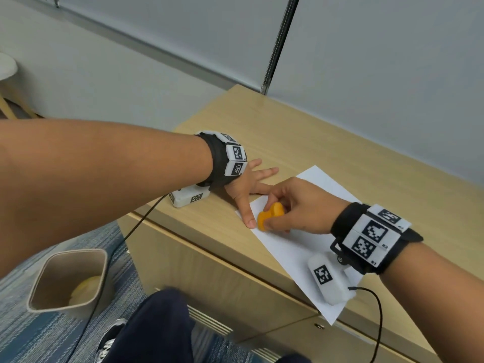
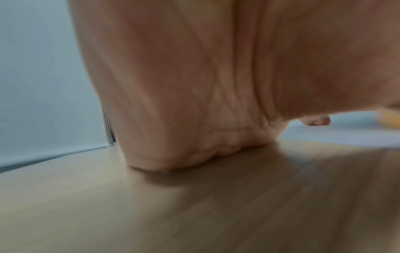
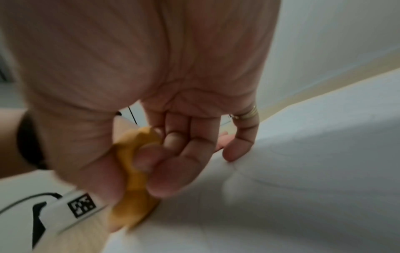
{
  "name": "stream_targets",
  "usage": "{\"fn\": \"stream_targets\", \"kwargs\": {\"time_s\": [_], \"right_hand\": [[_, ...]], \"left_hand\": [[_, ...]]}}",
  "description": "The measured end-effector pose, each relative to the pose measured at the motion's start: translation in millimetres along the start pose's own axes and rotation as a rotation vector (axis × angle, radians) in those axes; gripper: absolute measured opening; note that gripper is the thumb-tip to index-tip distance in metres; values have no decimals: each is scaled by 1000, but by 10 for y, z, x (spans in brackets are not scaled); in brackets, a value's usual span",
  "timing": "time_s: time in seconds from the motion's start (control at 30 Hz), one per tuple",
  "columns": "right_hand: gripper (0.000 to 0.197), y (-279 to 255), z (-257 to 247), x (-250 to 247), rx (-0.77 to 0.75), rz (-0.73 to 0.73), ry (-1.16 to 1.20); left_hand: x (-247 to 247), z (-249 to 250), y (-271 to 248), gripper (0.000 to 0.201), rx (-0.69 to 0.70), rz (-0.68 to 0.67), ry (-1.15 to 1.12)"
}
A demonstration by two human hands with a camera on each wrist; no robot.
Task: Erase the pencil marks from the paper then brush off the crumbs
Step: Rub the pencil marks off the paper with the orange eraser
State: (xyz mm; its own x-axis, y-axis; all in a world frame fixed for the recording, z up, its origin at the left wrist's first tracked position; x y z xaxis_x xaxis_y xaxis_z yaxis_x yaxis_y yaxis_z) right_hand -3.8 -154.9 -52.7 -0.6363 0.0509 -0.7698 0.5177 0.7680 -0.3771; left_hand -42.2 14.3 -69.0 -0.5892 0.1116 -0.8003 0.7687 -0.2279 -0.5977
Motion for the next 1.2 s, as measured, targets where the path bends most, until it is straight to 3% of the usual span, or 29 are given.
{"fn": "stream_targets", "kwargs": {"time_s": [0.07, 0.17, 0.2, 0.33, 0.37, 0.47, 0.5, 0.6, 0.63, 0.77, 0.8, 0.9, 0.93, 1.03, 1.1, 1.2], "right_hand": [[22, 2, 25, -35, 14, -35, 6], [21, 90, 63, -76, 46, 208, -112], [21, 91, 55, -75, 37, 216, -103], [14, 2, 31, -56, -9, -140, 47], [15, 20, 37, -60, -1, -108, 30], [20, 110, 34, -43, 24, 193, -40], [21, 110, 24, -37, 23, 193, -41], [16, 18, -3, -28, -1, -123, 36], [17, 11, 5, -38, -1, -148, 53], [22, 127, 89, -68, 40, 251, -32], [21, 125, 88, -62, 36, 226, -29], [20, 44, 56, -42, 10, -92, 49], [21, 44, 59, -62, 16, -97, 50], [24, 169, 123, -167, 100, 228, -62], [26, 193, 126, -170, 120, 328, -82], [22, 104, 40, -59, 47, 100, -70]], "left_hand": [[-5, 0, -1, 117, 0, -1, 7], [-2, -7, -2, 118, -3, 0, 14], [-1, -9, 2, 118, -1, 2, 12], [-4, -3, -5, 116, 5, 11, -5], [-2, -1, -8, 116, 4, 10, -2], [0, -1, -1, 114, -7, 5, 10], [-2, 0, 4, 114, -7, 4, 13], [8, 0, 10, 117, -8, 5, -2], [8, -2, 3, 117, -8, 6, -5], [1, 12, -1, 118, -15, 5, 6], [3, 14, 1, 117, -14, 7, 4], [8, 6, 3, 118, -10, 12, -5], [10, 1, 1, 119, -10, 11, -7], [14, -11, 8, 122, -3, 15, -14], [19, -17, 23, 124, -1, 15, -17], [27, -21, 39, 122, -9, 8, -11]]}}
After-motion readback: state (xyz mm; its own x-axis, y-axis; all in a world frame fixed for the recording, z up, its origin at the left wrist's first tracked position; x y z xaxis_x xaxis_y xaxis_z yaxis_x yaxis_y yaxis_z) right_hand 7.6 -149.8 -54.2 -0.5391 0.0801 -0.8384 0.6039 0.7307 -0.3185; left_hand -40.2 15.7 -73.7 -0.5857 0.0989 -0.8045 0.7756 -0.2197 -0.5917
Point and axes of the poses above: each hand's wrist, its own y-axis towards the middle knuckle, its own x-axis out of the palm, z = x × y, the point moved 1 cm from there along y, towards the middle knuckle, and after that the axes turned 8 degrees about x, right-handed, at the moved point
